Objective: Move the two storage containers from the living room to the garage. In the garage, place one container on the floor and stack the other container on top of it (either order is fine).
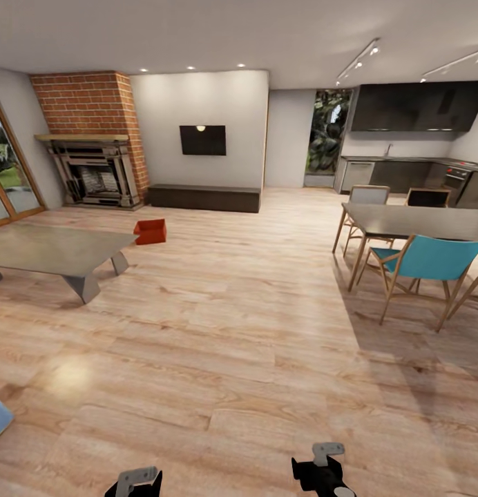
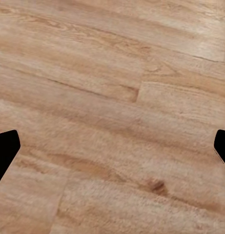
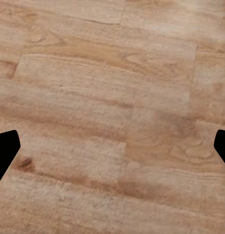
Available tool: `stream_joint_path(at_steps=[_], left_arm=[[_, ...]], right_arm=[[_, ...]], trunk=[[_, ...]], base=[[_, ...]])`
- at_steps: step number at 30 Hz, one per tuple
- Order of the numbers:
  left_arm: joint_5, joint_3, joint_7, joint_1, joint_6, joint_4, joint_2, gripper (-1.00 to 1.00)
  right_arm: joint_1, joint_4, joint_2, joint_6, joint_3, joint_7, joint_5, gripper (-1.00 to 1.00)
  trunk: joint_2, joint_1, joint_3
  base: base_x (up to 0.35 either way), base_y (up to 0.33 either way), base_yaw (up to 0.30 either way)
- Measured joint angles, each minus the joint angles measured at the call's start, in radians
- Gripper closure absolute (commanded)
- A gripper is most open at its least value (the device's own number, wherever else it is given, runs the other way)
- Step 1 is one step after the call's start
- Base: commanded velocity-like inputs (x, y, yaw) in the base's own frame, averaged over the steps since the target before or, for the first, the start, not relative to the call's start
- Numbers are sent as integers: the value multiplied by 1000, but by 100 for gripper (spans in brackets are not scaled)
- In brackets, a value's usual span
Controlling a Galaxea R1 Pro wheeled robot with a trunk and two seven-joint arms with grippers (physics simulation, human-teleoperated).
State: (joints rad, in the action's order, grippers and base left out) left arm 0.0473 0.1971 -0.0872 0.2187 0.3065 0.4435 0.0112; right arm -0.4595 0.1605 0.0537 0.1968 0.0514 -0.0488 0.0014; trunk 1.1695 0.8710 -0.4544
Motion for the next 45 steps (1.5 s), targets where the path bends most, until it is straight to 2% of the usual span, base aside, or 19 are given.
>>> stream_joint_path(at_steps=[30,45], left_arm=[[0,0,0,0,-1,0,0,-100],[0,0,0,0,-1,0,0,-100]], right_arm=[[0,0,0,0,0,0,0,-100],[0,0,0,0,0,-1,0,-100]], trunk=[[0,0,0],[0,0,0]], base=[[347,-104,0],[347,-9,0]])
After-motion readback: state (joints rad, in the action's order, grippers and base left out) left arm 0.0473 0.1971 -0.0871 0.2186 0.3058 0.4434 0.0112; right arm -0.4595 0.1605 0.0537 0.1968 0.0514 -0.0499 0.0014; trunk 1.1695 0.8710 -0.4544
